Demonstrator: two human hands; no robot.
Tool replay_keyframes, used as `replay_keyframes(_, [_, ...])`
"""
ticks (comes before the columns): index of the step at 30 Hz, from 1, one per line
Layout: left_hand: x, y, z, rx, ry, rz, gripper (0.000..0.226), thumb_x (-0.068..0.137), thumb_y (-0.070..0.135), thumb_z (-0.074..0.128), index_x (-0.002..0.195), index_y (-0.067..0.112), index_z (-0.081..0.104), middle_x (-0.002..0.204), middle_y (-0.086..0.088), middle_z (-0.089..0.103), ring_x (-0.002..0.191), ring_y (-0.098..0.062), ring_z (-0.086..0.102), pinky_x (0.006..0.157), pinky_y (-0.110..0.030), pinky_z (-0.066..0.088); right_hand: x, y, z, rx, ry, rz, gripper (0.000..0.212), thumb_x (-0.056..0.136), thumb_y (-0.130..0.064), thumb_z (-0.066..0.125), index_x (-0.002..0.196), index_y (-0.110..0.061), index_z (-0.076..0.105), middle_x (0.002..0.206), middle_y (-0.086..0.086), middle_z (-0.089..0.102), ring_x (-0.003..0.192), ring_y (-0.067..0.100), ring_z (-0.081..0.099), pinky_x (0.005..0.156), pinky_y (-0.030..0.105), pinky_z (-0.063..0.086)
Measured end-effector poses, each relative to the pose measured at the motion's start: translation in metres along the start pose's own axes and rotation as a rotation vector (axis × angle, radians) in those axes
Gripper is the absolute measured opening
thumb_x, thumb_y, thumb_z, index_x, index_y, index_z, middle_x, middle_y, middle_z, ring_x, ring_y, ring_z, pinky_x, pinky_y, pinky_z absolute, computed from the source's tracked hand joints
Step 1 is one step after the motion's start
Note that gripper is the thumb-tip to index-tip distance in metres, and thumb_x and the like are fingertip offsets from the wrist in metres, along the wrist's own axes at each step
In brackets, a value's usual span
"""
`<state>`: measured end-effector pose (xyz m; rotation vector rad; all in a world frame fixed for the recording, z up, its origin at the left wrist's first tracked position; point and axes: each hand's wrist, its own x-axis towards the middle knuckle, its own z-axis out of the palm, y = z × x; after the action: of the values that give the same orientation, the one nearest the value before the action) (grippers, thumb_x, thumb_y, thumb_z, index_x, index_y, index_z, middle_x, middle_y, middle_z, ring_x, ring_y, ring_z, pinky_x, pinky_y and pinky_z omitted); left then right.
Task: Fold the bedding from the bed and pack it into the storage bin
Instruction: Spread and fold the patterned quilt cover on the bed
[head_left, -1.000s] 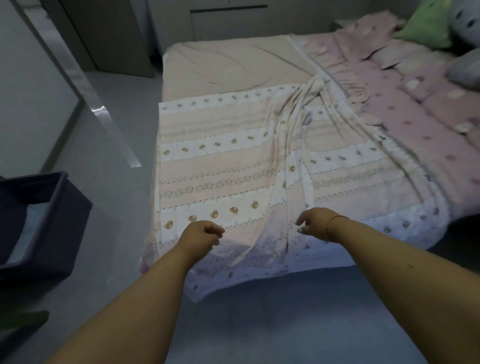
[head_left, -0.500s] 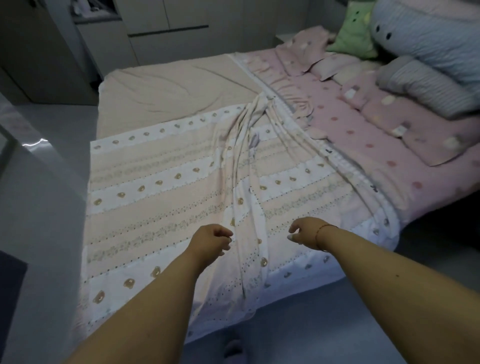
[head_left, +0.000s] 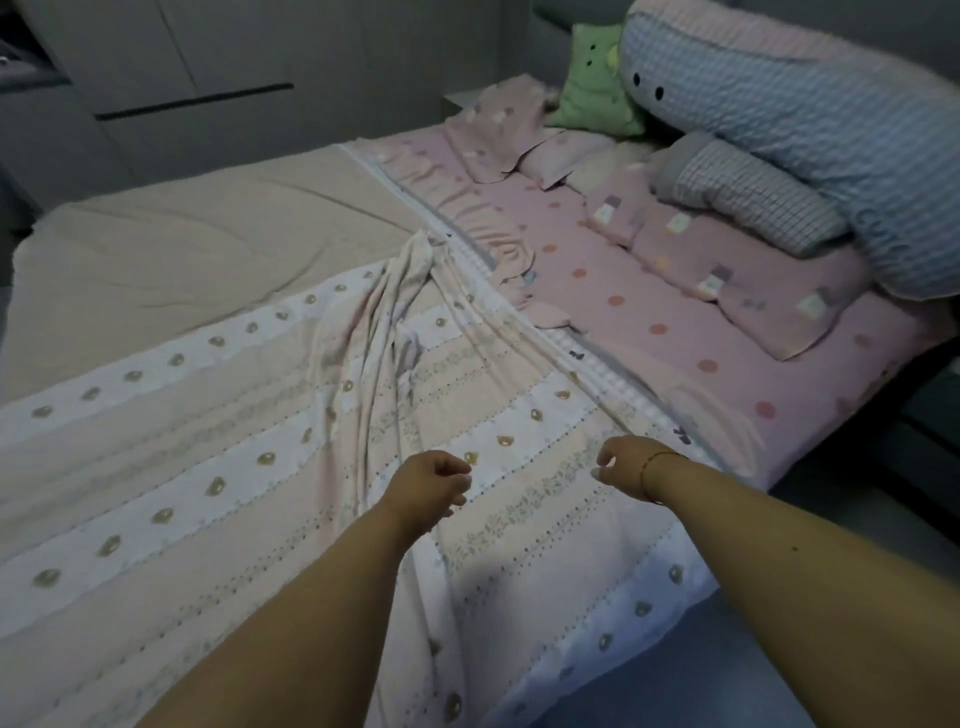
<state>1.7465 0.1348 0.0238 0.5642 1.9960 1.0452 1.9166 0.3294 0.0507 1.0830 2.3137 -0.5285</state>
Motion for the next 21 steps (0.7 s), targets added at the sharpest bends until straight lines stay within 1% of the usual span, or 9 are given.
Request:
replay_keyframes(2, [0.023,0.013,0.017,0.009,-0.031,0.0,0.013,0.089,0.01,0.061,0.101,0.008,0.065,0.096,-0.01,0.068,0.073,-0.015,0.064,0.062,-0.024,0.051,0.019,0.019,-0.006,0.027,0.001,0.039,0.047,0.099,-0.036,0.041,0.13,-0.003,0.052,0.137,0.017,0.051,0.122,0.031,0.051,0.101,0.036,0.043])
replay_keyframes(5, [0.054,0.021,0.049,0.024,-0.098,-0.017,0.012,0.088,0.01,0.061,0.099,0.011,0.066,0.089,-0.009,0.067,0.074,-0.016,0.064,0.063,-0.026,0.051,0.047,0.051,-0.007,0.073,0.0,0.099,0.049,0.099,-0.037,0.042,0.137,-0.006,0.043,0.142,0.012,0.045,0.126,0.028,0.048,0.102,0.033,0.04])
replay_keyframes(8, [0.081,0.024,0.084,0.033,-0.164,-0.06,0.011,0.089,0.011,0.061,0.097,0.014,0.066,0.085,-0.005,0.065,0.073,-0.015,0.063,0.064,-0.026,0.05,0.074,0.086,-0.006,0.125,-0.011,0.163,0.048,0.097,-0.037,0.045,0.138,-0.011,0.042,0.14,0.011,0.047,0.124,0.028,0.049,0.099,0.031,0.041])
replay_keyframes(10, [0.099,0.028,0.103,0.047,-0.207,-0.095,0.011,0.089,0.014,0.062,0.099,0.016,0.066,0.088,-0.005,0.065,0.075,-0.015,0.064,0.066,-0.027,0.051,0.093,0.108,-0.003,0.175,-0.012,0.195,0.049,0.097,-0.037,0.046,0.138,-0.013,0.041,0.143,0.011,0.044,0.127,0.028,0.046,0.101,0.03,0.039])
replay_keyframes(12, [0.118,0.034,0.122,0.061,-0.241,-0.125,0.016,0.089,0.016,0.062,0.105,0.019,0.064,0.096,-0.008,0.066,0.081,-0.018,0.064,0.069,-0.028,0.051,0.115,0.128,-0.003,0.21,-0.017,0.218,0.049,0.097,-0.034,0.048,0.14,-0.012,0.039,0.146,0.011,0.039,0.13,0.028,0.043,0.103,0.03,0.038])
replay_keyframes(15, [0.146,0.044,0.148,0.069,-0.256,-0.156,0.02,0.089,0.02,0.064,0.108,0.024,0.061,0.104,-0.009,0.064,0.088,-0.023,0.062,0.075,-0.032,0.05,0.147,0.154,-0.003,0.279,-0.032,0.239,0.052,0.095,-0.034,0.051,0.14,-0.01,0.038,0.146,0.012,0.04,0.13,0.029,0.043,0.104,0.031,0.037])
replay_keyframes(19, [0.179,0.051,0.179,0.068,-0.223,-0.209,0.021,0.088,0.02,0.064,0.108,0.024,0.061,0.106,-0.012,0.065,0.083,-0.023,0.06,0.072,-0.029,0.048,0.19,0.181,-0.002,0.361,-0.071,0.246,0.061,0.091,-0.035,0.058,0.14,-0.009,0.035,0.144,0.011,0.042,0.128,0.027,0.045,0.105,0.031,0.038])
replay_keyframes(21, [0.189,0.051,0.19,0.055,-0.194,-0.237,0.02,0.088,0.018,0.063,0.108,0.023,0.061,0.105,-0.012,0.065,0.084,-0.023,0.062,0.071,-0.029,0.049,0.207,0.187,0.0,0.388,-0.098,0.241,0.064,0.089,-0.035,0.061,0.14,-0.007,0.033,0.143,0.011,0.042,0.128,0.027,0.045,0.102,0.029,0.038])
